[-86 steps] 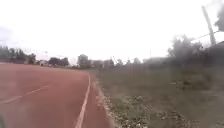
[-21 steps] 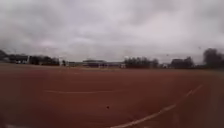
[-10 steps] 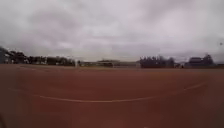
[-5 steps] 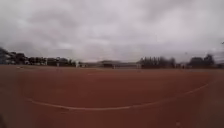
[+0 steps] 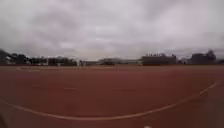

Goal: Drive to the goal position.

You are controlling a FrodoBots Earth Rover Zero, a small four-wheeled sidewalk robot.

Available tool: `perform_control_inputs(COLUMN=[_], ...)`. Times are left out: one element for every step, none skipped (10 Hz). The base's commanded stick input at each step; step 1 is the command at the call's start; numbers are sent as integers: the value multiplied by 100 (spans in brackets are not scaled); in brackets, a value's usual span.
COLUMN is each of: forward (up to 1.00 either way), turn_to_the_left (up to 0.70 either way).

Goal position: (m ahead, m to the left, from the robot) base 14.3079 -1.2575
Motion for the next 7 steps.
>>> perform_control_inputs(forward=[70,70,70,70,70,70,70], turn_to_the_left=[0,0,0,0,0,0,0])
